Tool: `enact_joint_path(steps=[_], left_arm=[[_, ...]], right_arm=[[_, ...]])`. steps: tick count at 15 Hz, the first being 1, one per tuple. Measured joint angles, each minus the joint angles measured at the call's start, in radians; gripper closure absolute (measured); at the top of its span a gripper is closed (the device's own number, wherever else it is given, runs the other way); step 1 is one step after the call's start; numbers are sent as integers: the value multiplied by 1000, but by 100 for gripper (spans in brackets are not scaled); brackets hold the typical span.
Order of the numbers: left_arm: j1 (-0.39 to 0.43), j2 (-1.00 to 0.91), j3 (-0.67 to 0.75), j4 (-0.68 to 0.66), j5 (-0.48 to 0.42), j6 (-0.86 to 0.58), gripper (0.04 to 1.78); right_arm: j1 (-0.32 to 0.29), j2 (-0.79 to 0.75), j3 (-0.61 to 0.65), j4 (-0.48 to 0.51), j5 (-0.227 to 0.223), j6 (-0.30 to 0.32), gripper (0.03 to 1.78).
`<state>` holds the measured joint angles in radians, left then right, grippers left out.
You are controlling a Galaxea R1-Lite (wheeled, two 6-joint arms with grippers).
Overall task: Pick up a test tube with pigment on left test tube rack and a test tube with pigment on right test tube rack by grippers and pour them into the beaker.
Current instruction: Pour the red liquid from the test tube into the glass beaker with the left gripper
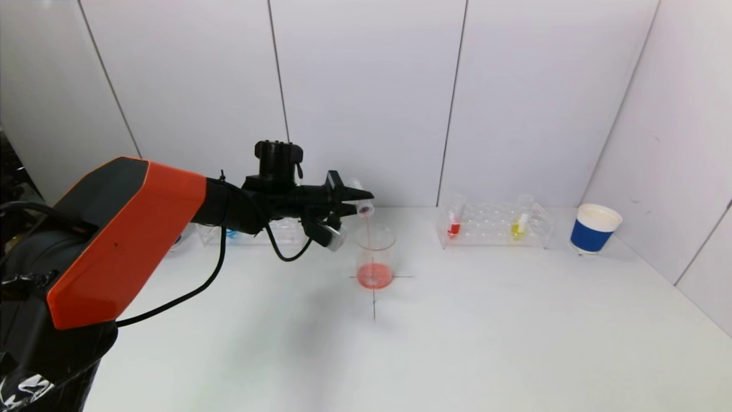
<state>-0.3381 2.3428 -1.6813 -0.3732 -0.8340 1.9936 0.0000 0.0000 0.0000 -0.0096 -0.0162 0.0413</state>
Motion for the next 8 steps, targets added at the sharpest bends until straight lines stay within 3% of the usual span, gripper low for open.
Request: enact_joint_path(steps=[8], left_arm=[[-8, -6, 0, 41, 39, 53, 137]], right_arm=[[0, 0, 0, 0, 0, 0, 5]])
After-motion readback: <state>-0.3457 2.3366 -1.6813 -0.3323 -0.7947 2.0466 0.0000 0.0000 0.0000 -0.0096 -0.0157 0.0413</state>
